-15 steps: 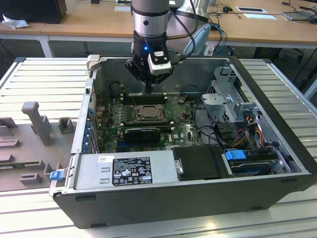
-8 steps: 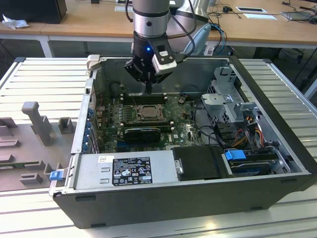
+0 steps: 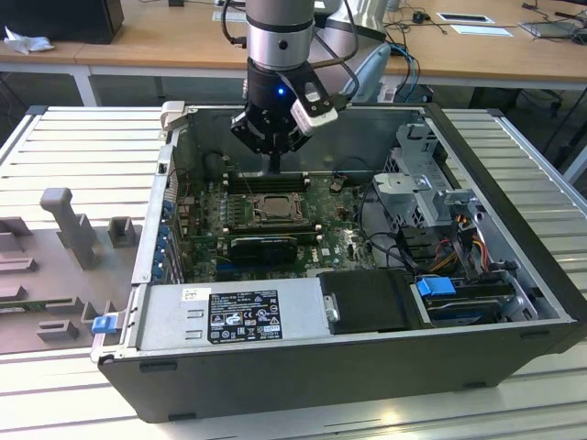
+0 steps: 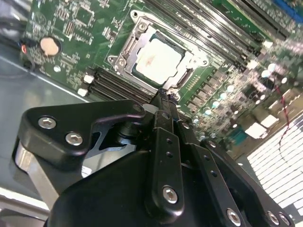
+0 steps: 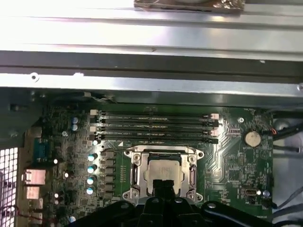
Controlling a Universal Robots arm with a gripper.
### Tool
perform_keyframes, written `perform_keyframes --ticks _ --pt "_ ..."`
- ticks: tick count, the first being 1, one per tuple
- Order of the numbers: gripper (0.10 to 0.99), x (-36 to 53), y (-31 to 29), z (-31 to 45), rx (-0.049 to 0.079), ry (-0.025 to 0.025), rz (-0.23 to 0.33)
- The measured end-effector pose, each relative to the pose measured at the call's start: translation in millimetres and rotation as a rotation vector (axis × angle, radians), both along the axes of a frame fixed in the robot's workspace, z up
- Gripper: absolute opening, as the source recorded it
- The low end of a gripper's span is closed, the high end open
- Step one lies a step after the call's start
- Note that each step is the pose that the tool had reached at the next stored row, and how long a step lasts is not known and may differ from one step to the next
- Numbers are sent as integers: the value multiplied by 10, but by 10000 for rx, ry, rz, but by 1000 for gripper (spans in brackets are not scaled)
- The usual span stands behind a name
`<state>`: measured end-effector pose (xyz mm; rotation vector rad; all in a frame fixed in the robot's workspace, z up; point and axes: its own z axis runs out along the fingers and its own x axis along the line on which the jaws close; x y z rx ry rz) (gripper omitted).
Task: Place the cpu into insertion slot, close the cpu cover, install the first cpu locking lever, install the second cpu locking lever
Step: 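Install the first cpu locking lever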
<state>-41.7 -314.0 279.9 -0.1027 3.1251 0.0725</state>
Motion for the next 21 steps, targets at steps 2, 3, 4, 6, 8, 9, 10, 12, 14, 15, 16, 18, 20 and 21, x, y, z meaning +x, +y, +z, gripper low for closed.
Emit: perform_keyframes --ticks 2,3,4,6,8,9,10,12,14,15,16,18,20,21 --pt "106 0 0 0 0 0 485" --pt "106 -1 -2 -1 2 -2 766" --pt "106 -4 -4 -1 3 -2 870" --pt "106 -18 -4 -1 0 -1 962" --pt "106 -60 -4 -5 9 -19 974" --pt "106 -87 -4 -9 9 -27 971" --pt "106 -100 -4 -12 9 -30 955" --pt "106 -113 0 -22 8 -31 683" --pt "106 -113 0 -38 8 -30 187" --pt "106 -113 0 -43 8 -31 45" --pt "106 -113 0 -47 7 -31 -67" --pt "106 -123 3 -58 6 -30 -204" --pt "106 -198 8 -72 6 -31 -247" --pt "106 -237 10 -76 7 -31 -248"
